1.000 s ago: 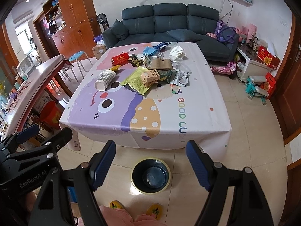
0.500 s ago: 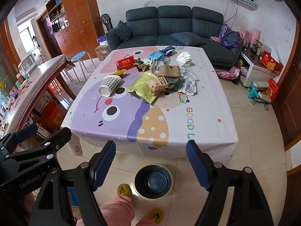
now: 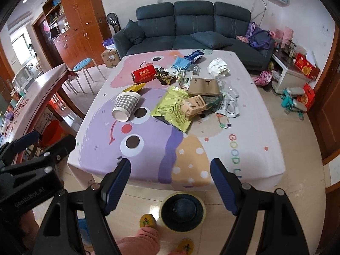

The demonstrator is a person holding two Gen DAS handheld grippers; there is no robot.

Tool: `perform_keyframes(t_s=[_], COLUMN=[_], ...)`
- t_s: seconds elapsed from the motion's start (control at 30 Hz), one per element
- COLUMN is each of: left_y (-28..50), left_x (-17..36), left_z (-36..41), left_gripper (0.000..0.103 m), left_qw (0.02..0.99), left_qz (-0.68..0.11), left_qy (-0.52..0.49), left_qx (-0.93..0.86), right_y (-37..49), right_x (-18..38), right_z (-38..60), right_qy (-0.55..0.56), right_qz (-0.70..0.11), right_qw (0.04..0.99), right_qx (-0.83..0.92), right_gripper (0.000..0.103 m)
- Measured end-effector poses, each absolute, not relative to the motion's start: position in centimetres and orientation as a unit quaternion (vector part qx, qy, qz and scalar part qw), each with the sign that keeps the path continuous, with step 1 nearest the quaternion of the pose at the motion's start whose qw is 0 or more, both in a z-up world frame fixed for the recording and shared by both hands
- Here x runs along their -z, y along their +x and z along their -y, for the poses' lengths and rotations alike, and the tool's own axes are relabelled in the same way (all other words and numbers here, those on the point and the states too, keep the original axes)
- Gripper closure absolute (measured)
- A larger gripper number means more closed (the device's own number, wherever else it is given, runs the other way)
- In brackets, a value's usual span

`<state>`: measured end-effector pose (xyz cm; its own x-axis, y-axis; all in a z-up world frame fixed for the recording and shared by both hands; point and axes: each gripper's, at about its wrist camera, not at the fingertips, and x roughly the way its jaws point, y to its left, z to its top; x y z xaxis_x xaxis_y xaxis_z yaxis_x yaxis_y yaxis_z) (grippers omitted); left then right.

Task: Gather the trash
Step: 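Grasp the grey plaid paper cup with the left tool while the right tool reaches toward the milk carton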

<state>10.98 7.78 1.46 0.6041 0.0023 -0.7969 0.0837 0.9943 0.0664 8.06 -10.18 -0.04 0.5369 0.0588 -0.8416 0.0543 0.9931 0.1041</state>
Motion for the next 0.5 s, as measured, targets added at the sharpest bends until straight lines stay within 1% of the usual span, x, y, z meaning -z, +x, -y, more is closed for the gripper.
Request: perform_keyframes(t_s=[0.3, 0.37, 0.43, 0.5], left_y=[17.7, 18.8, 20.2, 21.6], left_x=[3.4, 4.2, 5.0, 5.7], left_z=[-11.5, -12.2, -12.7, -13.2], left_gripper=[0.008, 0.008, 0.008, 0.008], left_qw=[0.863, 0.858, 0.855, 0.852], left_qz=[-0.504, -0.512, -0.518, -0.522], left_qy=[0.019, 0.015, 0.015, 0.022], left_qx=[0.037, 0.037, 0.035, 0.032], right_y=[14.3, 15.5, 16.6, 17.6], right_x=[3.5, 4.1, 4.9, 5.5], right_z=[7.9, 7.2, 6.5, 5.9], right_qy=[0.101, 0.104, 0.106, 0.107], right_qz=[-0.513, -0.52, -0.528, -0.532], right_qw=[0.852, 0.848, 0.843, 0.84], right_qx=[0.015, 0.013, 0.01, 0.007], right_gripper=[0.025, 0.027, 0.032, 0.033])
